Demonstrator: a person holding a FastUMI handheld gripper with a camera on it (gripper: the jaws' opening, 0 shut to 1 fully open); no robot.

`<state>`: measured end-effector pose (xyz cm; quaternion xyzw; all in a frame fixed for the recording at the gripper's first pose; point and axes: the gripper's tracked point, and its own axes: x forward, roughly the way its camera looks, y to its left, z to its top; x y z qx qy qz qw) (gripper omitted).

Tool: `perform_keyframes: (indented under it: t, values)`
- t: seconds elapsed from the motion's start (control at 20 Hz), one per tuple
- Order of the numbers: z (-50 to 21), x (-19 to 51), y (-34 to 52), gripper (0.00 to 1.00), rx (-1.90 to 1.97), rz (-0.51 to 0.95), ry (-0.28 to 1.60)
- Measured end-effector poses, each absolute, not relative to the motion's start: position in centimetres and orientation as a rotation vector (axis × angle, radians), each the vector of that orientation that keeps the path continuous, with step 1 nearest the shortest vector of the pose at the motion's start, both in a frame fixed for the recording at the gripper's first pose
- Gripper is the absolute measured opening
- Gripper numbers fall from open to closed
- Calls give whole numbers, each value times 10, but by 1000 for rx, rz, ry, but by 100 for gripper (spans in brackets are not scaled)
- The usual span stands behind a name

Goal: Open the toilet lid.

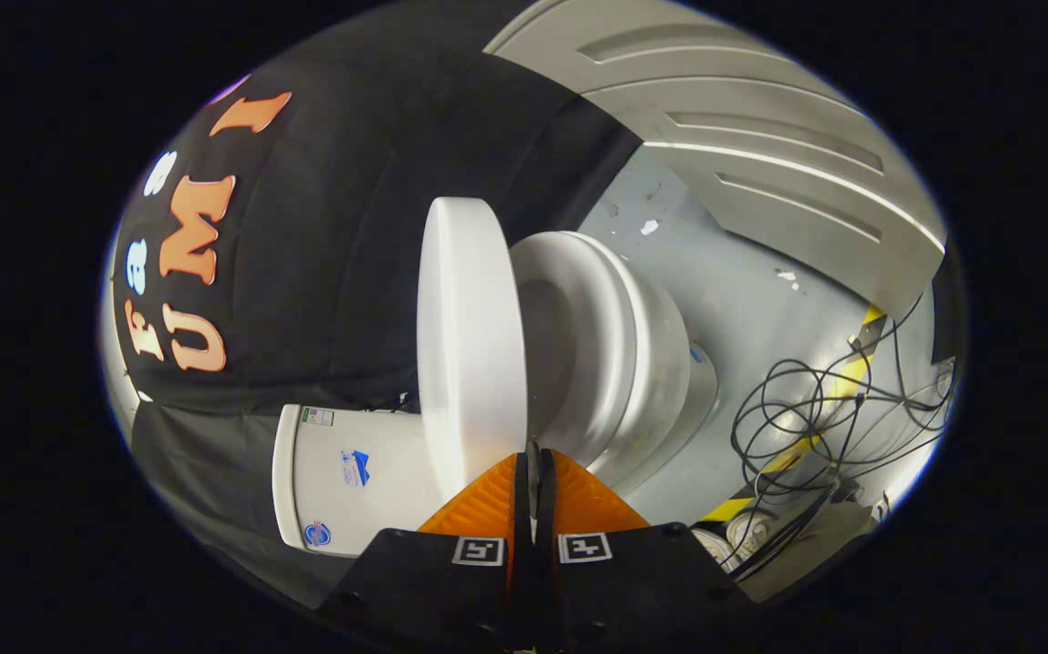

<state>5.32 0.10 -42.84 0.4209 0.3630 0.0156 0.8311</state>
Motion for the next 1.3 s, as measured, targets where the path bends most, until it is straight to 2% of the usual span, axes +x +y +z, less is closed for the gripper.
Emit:
perform_keyframes:
  t: [0.3, 0.55, 1.3]
  values:
    - [-361, 49, 48, 8, 843, 110, 721]
    - [-329, 44, 80, 8, 733, 117, 718]
    - [-276, 34, 160, 8, 551, 166, 678]
